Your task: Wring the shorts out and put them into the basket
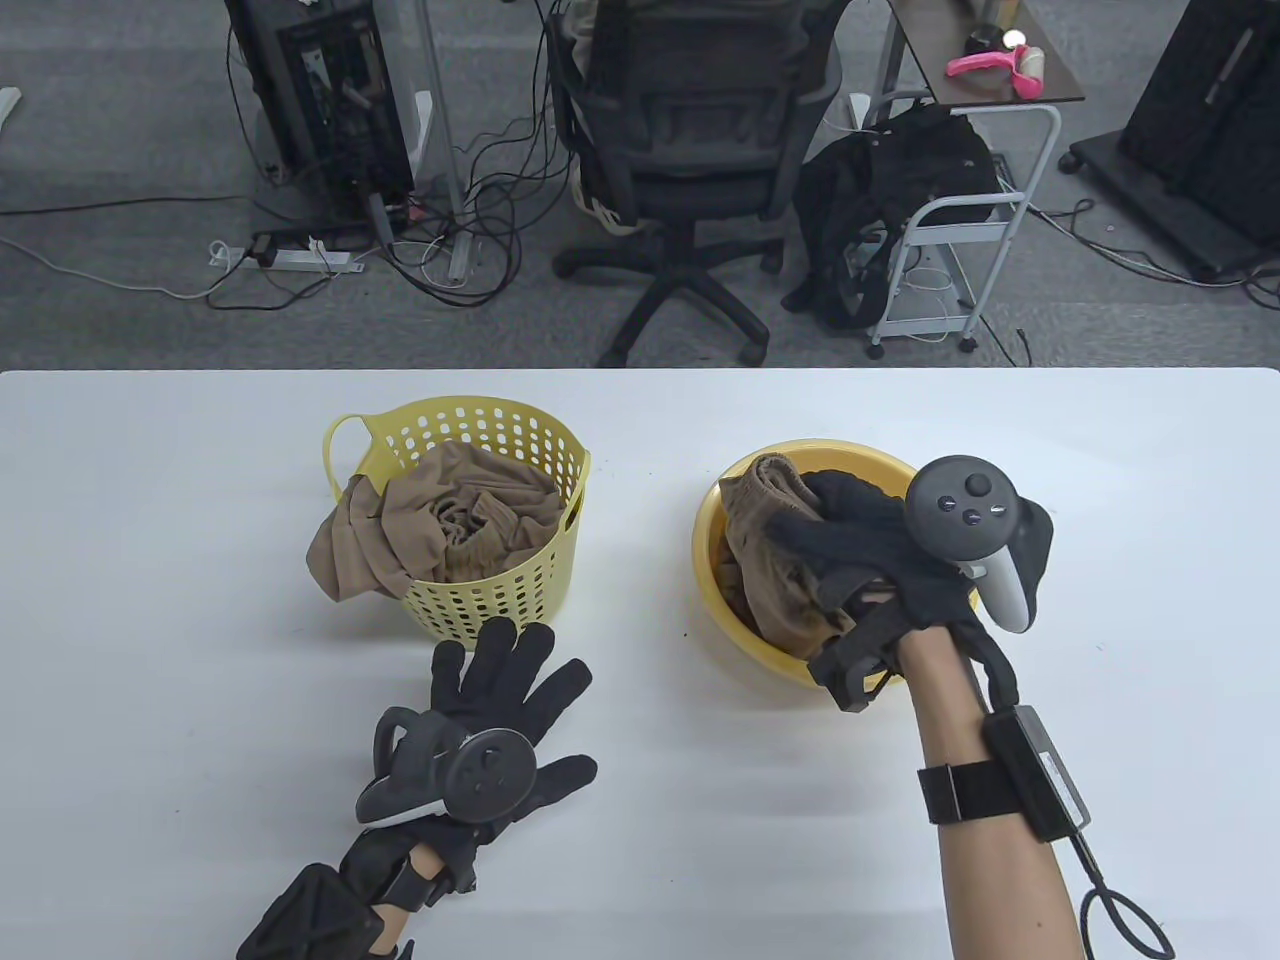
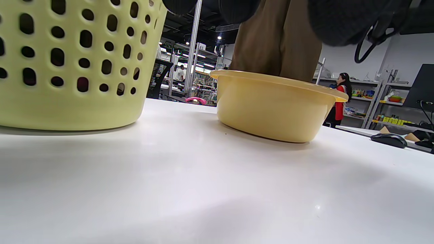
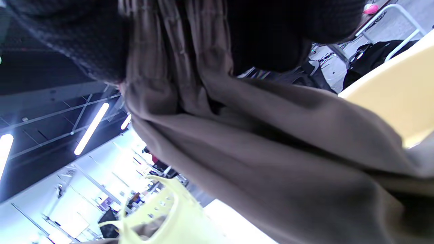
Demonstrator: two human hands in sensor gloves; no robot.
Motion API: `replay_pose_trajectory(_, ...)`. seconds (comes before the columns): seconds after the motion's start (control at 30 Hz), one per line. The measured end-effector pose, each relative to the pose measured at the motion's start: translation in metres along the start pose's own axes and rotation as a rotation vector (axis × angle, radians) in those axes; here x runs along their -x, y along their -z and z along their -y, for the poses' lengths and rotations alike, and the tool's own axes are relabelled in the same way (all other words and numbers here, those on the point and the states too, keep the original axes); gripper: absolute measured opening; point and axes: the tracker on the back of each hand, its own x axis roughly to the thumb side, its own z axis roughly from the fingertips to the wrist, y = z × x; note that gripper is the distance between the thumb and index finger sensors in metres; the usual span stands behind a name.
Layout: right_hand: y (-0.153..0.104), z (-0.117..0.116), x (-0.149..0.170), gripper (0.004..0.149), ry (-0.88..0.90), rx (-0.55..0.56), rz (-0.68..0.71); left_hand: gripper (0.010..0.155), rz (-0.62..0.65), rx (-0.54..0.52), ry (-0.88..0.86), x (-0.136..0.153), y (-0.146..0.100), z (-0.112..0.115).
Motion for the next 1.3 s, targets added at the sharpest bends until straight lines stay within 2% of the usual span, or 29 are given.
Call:
replay_pose_trajectory(0.57, -0.015, 0.018, -0.029, 0.066, 0.301, 0.062, 0.053, 0.082, -0.011, -0.007, -0.011, 0.003, -0.001, -0.002)
replay_pose_trajectory(1.3, -0.012, 0.028, -0.072, 0.067, 0.665, 0.036, 0.169, 0.082, -0.021, -0.017, -0.003, 0.005, -0.002, -0.004)
